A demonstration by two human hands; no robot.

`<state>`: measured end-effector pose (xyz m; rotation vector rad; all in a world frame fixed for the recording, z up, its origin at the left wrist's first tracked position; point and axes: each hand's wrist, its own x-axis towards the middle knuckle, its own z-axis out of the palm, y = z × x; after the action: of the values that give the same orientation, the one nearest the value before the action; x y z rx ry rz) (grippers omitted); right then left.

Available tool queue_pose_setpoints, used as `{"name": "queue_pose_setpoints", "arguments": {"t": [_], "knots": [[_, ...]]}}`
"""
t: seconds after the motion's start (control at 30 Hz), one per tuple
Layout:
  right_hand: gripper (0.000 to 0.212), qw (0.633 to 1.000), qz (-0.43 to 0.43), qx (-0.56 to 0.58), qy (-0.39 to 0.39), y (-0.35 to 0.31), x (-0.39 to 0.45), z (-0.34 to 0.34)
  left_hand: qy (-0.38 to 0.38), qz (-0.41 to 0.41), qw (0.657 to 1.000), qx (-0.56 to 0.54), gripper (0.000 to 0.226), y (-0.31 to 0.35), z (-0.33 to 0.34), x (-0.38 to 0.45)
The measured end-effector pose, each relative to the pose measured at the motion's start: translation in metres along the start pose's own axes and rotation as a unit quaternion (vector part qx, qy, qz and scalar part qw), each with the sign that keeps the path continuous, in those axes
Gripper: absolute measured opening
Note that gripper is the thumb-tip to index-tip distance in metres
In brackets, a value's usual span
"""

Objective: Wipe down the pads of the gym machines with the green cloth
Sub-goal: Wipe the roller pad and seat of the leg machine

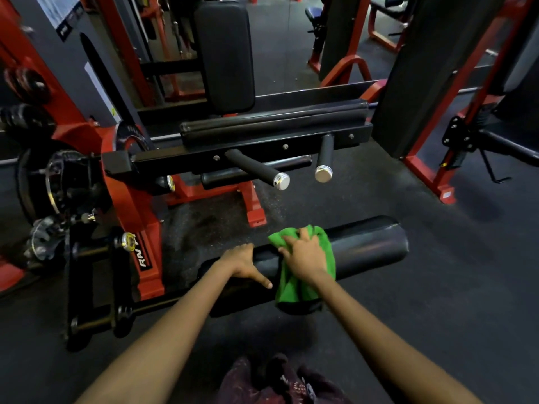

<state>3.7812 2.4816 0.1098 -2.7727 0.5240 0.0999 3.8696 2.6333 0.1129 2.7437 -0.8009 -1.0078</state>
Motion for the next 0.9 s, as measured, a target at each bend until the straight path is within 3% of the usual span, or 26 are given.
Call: {"name": "queue_pose_setpoints", "arguments": {"t": [0.2, 0.33, 0.43, 0.57, 0.63, 0.7, 0.9], "knots": [[0.043, 0.987, 0.147, 0.003, 0.057, 0.1, 0.028, -0.025, 0.064, -0.005, 0.996, 0.063, 0.13, 0.011, 0.024, -0.019], [0.041, 0.978, 0.186, 0.007, 0.095, 0.072, 0.009, -0.016, 0.144, -0.04, 0.976, 0.159, 0.129, 0.025, 0.054, -0.036], [0.04, 0.983, 0.157, 0.022, 0.096, 0.01, -0.018, 0.005, 0.172, -0.061, 0.966, 0.181, 0.115, 0.034, 0.07, -0.042], [0.04, 0.995, 0.036, 0.039, 0.086, -0.058, -0.045, 0.031, 0.152, -0.036, 0.957, 0.246, 0.075, 0.03, 0.068, -0.044], [0.043, 0.996, -0.017, 0.033, 0.086, -0.048, -0.04, 0.03, 0.159, -0.012, 0.965, 0.206, 0.082, 0.023, 0.064, -0.044], [0.045, 0.996, -0.032, 0.034, 0.077, -0.013, -0.03, 0.023, 0.176, 0.022, 0.977, 0.119, 0.102, 0.012, 0.054, -0.041], [0.045, 0.978, 0.137, 0.053, 0.145, 0.078, 0.001, -0.005, 0.143, 0.085, 0.986, -0.013, 0.11, -0.014, 0.025, -0.031]]}}
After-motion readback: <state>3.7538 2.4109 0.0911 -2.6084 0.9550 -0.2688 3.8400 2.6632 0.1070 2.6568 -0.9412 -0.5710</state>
